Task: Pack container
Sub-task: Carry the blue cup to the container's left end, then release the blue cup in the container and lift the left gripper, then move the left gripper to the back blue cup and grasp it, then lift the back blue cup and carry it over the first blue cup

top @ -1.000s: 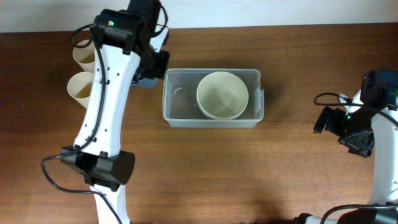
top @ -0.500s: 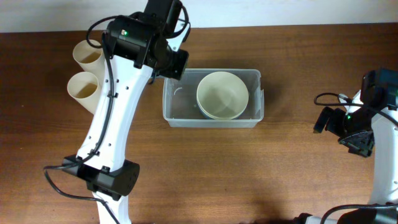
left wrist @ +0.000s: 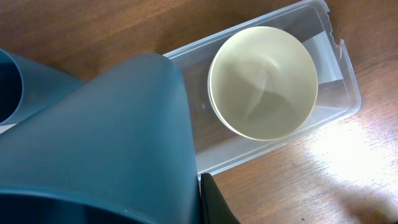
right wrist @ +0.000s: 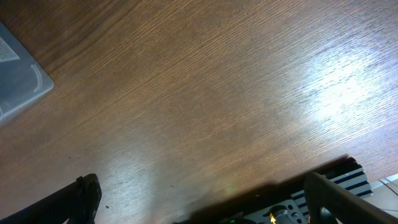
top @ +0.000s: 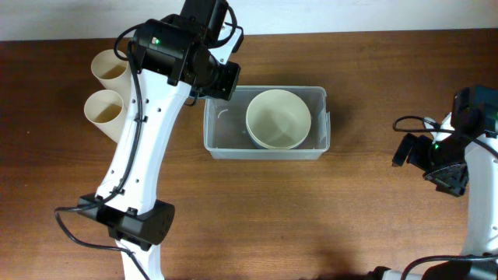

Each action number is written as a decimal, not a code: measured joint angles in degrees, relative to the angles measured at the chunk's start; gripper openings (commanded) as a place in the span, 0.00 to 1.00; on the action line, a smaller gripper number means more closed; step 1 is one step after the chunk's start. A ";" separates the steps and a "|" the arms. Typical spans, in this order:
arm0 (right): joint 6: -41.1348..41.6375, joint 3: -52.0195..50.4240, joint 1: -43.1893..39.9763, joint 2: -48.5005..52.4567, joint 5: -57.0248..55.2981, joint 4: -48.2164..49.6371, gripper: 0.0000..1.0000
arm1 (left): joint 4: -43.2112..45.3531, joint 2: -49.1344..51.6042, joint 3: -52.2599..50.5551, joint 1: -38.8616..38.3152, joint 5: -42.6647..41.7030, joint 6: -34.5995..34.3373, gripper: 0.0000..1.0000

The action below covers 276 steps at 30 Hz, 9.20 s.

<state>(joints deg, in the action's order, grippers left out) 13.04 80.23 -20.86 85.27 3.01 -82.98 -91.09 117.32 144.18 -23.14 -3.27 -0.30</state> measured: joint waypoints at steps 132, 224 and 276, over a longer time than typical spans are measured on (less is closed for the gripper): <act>-0.04 0.00 0.00 0.00 0.00 0.00 0.99 | -4.15 17.27 13.94 -2.10 6.95 1.97 0.74; -0.02 0.00 0.00 0.00 0.00 0.00 0.99 | -1.33 34.91 29.99 16.20 9.05 5.27 0.13; 0.00 0.00 0.00 0.00 0.00 -0.04 0.99 | -5.62 -4.79 29.75 14.03 -6.69 1.27 0.01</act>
<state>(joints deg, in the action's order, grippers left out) 13.04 80.23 -20.86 85.27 3.01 -83.02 -96.71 112.53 173.93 -9.10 -9.96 0.97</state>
